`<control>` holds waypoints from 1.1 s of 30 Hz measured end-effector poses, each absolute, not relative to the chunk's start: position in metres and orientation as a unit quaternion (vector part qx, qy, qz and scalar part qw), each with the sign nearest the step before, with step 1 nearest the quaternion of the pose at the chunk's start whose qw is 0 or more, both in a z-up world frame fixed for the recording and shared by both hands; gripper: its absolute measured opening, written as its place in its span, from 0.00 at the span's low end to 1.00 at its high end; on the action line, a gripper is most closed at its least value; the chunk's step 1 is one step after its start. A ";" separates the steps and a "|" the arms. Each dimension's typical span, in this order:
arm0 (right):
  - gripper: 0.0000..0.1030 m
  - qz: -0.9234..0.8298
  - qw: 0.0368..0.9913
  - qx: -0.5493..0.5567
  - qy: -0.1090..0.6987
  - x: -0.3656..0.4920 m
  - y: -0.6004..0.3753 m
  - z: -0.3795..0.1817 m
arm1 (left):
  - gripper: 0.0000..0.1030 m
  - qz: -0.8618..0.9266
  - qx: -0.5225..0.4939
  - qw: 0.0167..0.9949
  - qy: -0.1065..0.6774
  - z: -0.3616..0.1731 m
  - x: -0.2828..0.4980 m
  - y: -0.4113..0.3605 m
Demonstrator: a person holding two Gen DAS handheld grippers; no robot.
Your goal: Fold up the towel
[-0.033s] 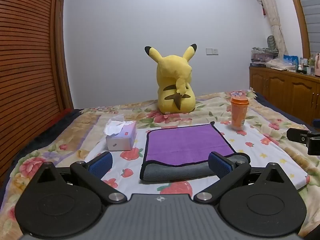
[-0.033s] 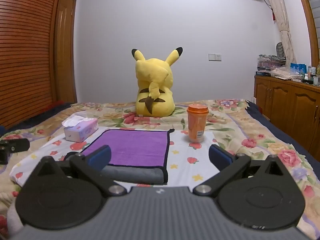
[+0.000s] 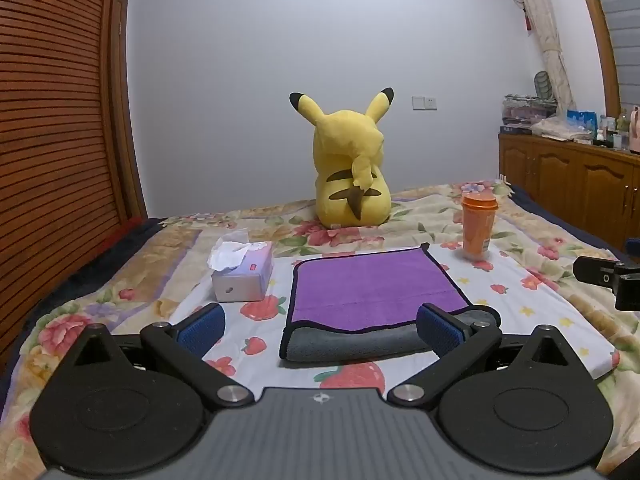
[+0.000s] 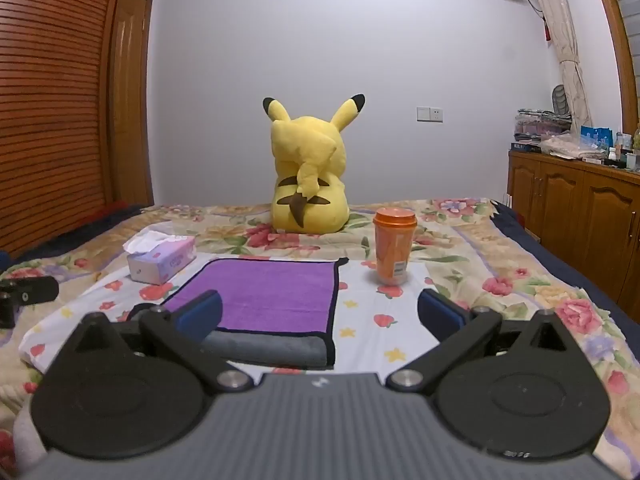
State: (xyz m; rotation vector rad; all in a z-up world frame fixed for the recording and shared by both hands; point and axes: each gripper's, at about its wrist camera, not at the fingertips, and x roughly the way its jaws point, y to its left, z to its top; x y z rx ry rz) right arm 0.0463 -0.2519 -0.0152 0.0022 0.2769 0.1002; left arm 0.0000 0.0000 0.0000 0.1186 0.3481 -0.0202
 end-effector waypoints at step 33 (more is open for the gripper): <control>1.00 0.050 0.989 0.006 0.141 0.047 -0.252 -0.015 | 1.00 -0.011 0.058 0.984 0.171 0.000 0.000 0.000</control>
